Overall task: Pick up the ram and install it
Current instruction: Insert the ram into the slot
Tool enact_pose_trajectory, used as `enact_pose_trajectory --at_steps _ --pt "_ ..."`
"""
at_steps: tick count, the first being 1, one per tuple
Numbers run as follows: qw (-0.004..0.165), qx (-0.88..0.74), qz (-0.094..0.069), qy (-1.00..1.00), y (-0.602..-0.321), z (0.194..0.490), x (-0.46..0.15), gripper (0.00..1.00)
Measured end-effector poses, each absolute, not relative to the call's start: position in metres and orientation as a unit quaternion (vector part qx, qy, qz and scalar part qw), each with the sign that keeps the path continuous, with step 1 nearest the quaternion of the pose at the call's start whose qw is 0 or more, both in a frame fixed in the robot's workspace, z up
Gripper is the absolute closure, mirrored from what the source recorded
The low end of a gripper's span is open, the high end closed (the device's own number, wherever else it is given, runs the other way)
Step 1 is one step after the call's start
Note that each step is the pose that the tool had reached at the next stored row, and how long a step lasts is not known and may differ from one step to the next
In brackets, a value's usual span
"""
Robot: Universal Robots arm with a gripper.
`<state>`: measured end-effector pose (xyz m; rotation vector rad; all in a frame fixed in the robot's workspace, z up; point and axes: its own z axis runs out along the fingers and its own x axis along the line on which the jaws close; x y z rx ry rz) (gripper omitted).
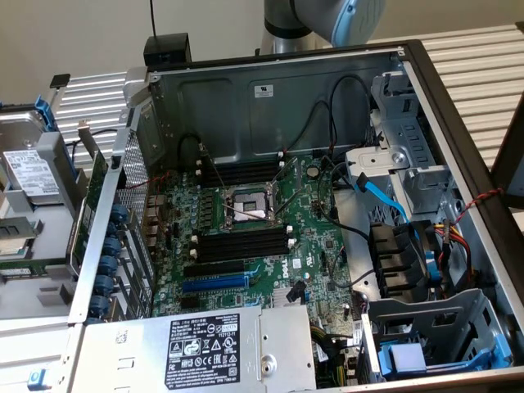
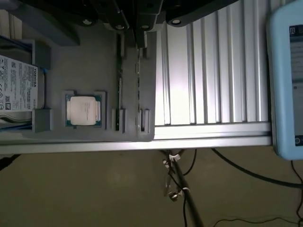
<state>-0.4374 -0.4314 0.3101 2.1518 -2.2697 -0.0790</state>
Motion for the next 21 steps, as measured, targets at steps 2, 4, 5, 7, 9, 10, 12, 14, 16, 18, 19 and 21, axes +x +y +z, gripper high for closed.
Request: enact_pose_trajectory --at_steps 2,4,5,7,9,10,12,14,16,18,19,21 --pt "0.007 0.688 -0.025 -0.725 -0.431 0.319 -0.433 0.88" --pt "0.007 0.688 -0.026 -0.725 -0.431 0.328 -0.428 0.88" --pt "0.007 0.688 -0.026 -0.725 -0.431 0.333 -0.425 0.88" --pt "0.007 0.688 -0.026 -0.725 -0.431 0.342 -0.42 0.88" --pt "0.008 0.688 -0.026 -0.725 -0.431 0.351 -0.415 0.88" --pt "0.008 0.688 -0.026 -0.725 -0.431 0.356 -0.412 0.88" --pt "0.008 0.688 -0.027 -0.725 -0.431 0.365 -0.406 0.88" --pt "0.009 0.688 -0.028 -0.725 -0.431 0.374 -0.4 0.88" --pt "0.01 0.688 -0.028 -0.725 -0.431 0.383 -0.393 0.88" --pt "0.01 0.688 -0.029 -0.725 -0.432 0.392 -0.385 0.88" --pt "0.01 0.688 -0.029 -0.725 -0.432 0.396 -0.382 0.88" --pt "0.011 0.688 -0.03 -0.725 -0.432 0.404 -0.374 0.88"
